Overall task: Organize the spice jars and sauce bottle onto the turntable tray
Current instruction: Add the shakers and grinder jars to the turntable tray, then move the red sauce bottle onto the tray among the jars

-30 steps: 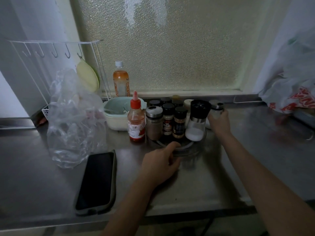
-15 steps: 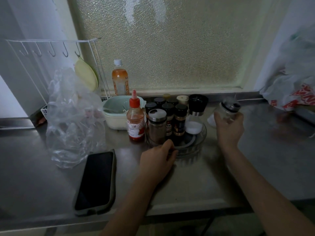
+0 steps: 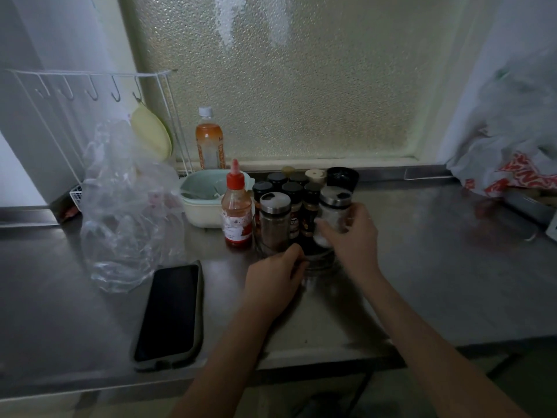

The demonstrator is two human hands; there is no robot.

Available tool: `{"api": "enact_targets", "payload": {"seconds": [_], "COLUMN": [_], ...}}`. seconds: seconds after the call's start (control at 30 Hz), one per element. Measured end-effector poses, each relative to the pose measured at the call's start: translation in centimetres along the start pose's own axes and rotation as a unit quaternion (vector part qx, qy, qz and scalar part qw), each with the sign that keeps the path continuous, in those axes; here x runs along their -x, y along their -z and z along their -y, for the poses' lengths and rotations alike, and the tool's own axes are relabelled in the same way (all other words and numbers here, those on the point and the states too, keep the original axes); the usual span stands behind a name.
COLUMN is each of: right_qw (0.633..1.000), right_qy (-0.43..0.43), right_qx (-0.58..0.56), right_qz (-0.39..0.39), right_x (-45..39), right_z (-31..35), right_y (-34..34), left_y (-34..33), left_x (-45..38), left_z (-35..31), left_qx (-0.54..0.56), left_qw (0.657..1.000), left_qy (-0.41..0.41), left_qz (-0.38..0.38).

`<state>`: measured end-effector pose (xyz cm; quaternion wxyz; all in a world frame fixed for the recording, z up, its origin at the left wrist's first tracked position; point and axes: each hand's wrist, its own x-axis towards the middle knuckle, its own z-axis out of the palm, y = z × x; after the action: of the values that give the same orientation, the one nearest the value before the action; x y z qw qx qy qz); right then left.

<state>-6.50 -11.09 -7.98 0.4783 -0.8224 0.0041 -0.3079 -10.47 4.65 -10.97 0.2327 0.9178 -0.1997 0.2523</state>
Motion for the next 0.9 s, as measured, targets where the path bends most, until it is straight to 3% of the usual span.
{"api": "enact_targets", "payload": {"seconds": [0.17, 0.27, 0.37, 0.5, 0.6, 0.7, 0.8, 0.9], "right_qw": [0.995, 0.989, 0.98, 0.958, 0.939, 0.929, 0.932, 0.949], "right_qy": [-0.013, -0.016, 0.102, 0.213, 0.198, 0.149, 0.107, 0.098], "right_qx": [0.093, 0.148, 0.148, 0.19, 0.259, 0.306, 0.314, 0.276], "right_qz": [0.017, -0.024, -0.083, 0.026, 0.112, 0.148, 0.143, 0.115], "right_x": [0.4, 0.8, 1.2, 0.7, -0.1, -0.9, -1.2, -1.1], "right_z": [0.2, 2.3, 5.8, 10.5, 12.6, 13.3, 13.3, 13.3], "right_y": [0.5, 0.8, 0.2, -3.6, -7.3, -9.9, -11.4, -11.5], "left_y": [0.1, 0.4, 0.6, 0.6, 0.7, 0.9, 1.5, 1.4], "left_x": [0.0, 0.0, 0.0, 0.0, 0.3, 0.6, 0.3, 0.5], "left_z": [0.0, 0.1, 0.1, -0.1, -0.2, -0.4, -0.8, -0.6], "left_qx": [0.007, 0.014, 0.03, 0.039, 0.019, 0.033, 0.056, 0.09], "left_qw": [1.0, 0.998, 0.995, 0.997, 0.996, 0.994, 0.98, 0.97], "left_qy": [0.011, 0.063, 0.096, 0.065, 0.088, 0.099, 0.155, 0.202], "left_qz": [0.0, -0.011, -0.019, -0.026, -0.012, 0.004, 0.111, 0.101]}}
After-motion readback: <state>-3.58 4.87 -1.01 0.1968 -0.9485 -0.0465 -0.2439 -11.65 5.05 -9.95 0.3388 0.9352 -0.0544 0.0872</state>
